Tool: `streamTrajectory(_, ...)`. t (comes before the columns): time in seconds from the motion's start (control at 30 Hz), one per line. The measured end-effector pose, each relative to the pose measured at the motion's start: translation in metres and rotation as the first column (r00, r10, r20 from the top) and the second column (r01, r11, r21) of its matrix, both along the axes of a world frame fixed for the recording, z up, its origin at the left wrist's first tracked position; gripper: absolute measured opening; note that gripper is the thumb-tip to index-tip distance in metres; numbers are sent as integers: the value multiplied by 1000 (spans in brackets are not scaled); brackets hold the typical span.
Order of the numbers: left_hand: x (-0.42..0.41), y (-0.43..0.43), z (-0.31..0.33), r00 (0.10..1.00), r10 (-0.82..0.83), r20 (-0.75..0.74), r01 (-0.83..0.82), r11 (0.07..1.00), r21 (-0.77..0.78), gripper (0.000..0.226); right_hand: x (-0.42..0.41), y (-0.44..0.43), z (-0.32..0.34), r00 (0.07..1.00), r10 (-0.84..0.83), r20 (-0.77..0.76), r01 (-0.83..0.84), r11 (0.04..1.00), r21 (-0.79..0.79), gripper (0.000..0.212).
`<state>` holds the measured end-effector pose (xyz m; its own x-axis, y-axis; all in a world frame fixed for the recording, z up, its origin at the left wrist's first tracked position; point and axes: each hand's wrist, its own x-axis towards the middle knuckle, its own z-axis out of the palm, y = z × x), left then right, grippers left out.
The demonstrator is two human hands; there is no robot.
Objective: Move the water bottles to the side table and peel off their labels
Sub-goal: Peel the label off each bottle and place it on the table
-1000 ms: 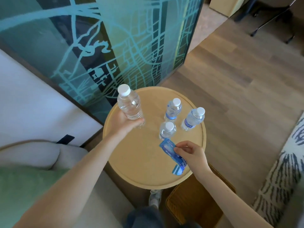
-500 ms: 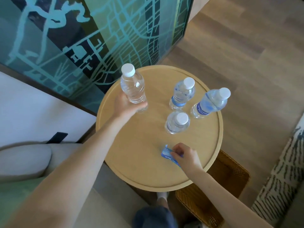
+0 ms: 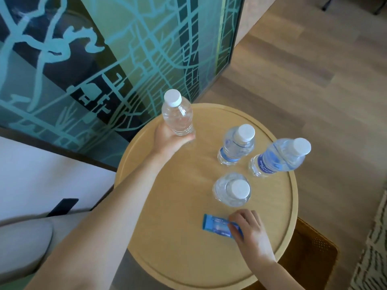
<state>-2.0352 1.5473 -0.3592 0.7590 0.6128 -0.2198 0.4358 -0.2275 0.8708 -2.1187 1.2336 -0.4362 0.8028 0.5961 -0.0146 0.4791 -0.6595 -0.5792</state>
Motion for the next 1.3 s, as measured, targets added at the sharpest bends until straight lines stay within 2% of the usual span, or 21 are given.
streamTrajectory(0.2,26,5,-15,1000,12,15,-12,1000,16,31,1,-4,-9,1000,4,18,-5,998,64,28)
streamTrajectory(0.4,26,0,-33,1000,16,5,-16,1000,-21,37,-1,-5,-1,997,-24,-72,25,1000,17,31)
streamTrajectory(0.57,31,8,-38,1000,-4,11,4,1000,-27,42,0,-1,3,997,18,-79,-19,1000,-17,28)
streamTrajectory(0.63,30,7,-37,999,-25,-21,24,999,-44,46,-1,-2,4,998,23,-61,-25,999,-30,28)
streamTrajectory(0.73,22,8,-29,998,-39,-58,37,998,-42,65,-1,-5,8,999,38,-15,-39,997,-61,33)
streamTrajectory(0.87,-12,2,-3,1000,-5,-29,3,999,-42,66,8,-10,25,996,38,75,-30,993,-111,39)
streamTrajectory(1.0,-61,-15,22,994,-42,-99,59,982,179,57,15,-19,50,992,24,124,1,980,-200,53)
streamTrajectory(1.13,-109,-50,41,978,-171,-122,206,896,394,45,16,-32,73,988,0,152,33,976,-214,57)
streamTrajectory(1.3,-165,-106,54,947,-272,-171,321,786,528,42,7,-51,100,987,-42,152,71,979,-193,57)
